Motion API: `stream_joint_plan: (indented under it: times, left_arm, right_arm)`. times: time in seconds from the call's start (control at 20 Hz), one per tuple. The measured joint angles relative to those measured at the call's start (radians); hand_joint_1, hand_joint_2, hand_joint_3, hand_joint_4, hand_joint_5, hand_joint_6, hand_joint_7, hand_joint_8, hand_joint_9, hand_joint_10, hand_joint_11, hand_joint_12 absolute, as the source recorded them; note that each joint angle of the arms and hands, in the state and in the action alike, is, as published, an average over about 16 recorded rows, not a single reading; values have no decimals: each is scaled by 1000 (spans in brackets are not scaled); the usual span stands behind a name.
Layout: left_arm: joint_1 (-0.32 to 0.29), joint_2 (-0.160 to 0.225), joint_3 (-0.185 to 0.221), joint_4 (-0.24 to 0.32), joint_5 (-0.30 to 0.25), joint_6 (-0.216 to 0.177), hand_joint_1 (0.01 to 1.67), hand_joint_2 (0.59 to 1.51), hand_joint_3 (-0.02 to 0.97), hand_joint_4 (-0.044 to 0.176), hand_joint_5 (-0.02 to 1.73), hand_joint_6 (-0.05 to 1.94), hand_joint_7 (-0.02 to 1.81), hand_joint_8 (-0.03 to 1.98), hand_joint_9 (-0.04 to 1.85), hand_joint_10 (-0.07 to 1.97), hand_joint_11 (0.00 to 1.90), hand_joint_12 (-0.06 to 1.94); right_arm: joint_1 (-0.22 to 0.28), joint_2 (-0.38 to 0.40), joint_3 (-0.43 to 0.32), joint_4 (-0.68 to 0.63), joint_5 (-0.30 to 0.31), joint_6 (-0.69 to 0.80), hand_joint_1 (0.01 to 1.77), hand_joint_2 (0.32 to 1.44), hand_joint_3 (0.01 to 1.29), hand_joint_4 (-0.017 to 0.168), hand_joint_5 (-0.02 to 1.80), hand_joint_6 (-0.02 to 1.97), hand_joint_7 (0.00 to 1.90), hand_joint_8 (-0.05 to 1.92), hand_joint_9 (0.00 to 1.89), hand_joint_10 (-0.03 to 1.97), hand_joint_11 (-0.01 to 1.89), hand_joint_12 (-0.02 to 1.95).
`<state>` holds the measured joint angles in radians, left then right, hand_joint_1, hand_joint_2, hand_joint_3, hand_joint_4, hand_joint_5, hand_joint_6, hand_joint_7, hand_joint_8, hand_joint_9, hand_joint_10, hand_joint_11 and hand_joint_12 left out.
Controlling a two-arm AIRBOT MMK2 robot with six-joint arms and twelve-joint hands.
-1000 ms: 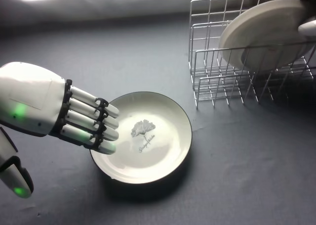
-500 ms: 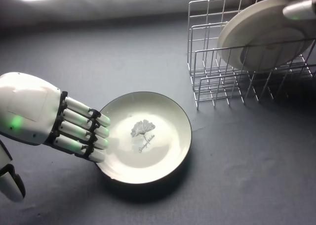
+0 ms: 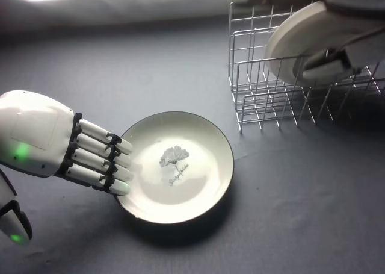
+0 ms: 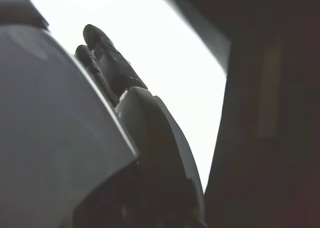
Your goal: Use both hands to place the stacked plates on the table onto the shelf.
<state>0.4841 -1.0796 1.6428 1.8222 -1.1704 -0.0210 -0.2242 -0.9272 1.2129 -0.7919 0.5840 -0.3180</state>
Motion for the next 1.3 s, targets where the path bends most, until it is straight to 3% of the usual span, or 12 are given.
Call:
stream_joint_plan:
  times: [0.2, 0.4, 0.9, 1.3]
  left_arm:
    - [25, -2, 2, -11, 7, 19, 14, 1049, 19, -6, -12, -22, 14, 14, 17, 0, 19, 9]
    - [66, -1, -3, -33, 18, 36, 17, 1049, 19, -8, -13, -25, 9, 11, 14, -5, 18, 0]
    - [174, 7, -24, -110, 51, 61, 23, 1050, 19, -11, -13, -33, 0, -1, -1, -21, 15, -21]
    - [200, 10, -31, -138, 59, 66, 24, 1045, 19, -12, -12, -34, -1, -1, -10, -22, 14, -24]
  right_arm:
    - [-2, -8, -25, -172, 41, -9, 918, 982, 13, 4, 222, 11, 188, 17, 177, 20, 12, 463]
    - [-17, -12, -51, -263, 60, -14, 899, 976, 13, 4, 180, 12, 141, 17, 129, 20, 12, 382]
    - [-81, -24, -135, -352, 59, -19, 919, 965, 14, 3, 194, 12, 146, 16, 133, 20, 11, 416]
    - [-130, -92, -145, -387, 30, -24, 975, 962, 14, 3, 163, 12, 115, 16, 110, 20, 11, 347]
